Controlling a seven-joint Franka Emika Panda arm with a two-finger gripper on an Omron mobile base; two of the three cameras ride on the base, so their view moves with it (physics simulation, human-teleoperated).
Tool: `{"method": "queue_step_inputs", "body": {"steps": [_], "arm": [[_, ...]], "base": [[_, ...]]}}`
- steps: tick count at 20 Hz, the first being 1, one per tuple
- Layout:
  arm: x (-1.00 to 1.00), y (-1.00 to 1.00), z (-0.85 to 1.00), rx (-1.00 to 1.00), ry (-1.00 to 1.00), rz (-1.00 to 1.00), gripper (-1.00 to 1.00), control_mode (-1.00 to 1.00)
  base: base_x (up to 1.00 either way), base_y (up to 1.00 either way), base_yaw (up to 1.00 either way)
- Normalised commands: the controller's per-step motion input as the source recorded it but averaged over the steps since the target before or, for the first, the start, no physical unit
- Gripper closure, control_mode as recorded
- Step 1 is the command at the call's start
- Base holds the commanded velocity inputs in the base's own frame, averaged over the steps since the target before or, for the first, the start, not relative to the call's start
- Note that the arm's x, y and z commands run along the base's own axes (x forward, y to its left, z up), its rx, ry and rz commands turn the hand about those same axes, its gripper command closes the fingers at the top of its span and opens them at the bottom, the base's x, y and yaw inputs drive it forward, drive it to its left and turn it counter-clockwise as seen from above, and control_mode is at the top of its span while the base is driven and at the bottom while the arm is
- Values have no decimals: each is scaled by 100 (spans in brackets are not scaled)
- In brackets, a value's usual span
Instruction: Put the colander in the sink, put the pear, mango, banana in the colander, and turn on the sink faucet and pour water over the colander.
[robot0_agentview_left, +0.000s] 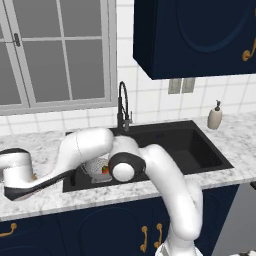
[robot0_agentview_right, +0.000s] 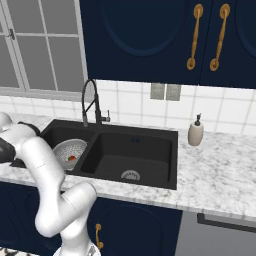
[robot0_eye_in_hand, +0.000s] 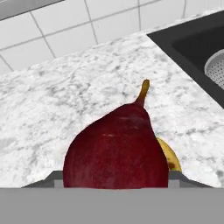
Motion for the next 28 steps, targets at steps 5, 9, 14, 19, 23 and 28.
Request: {"method": "queue_step_inputs", "body": {"steps": [5, 9, 14, 19, 23, 28], "arm": [[-47, -100, 97, 22, -2, -29, 100, -100], [-28, -100, 100, 21, 6, -31, 100, -100], [-44, -100, 33, 24, 17, -30, 100, -100], [-42, -100, -13, 19, 13, -28, 100, -100], [18, -100, -12, 10, 27, -20, 100, -100], [51, -100, -11, 0, 53, -17, 100, -100]], "base": [[0, 0, 0], [0, 0, 0], [0, 0, 0], [0, 0, 0], [0, 0, 0], [0, 0, 0]]}}
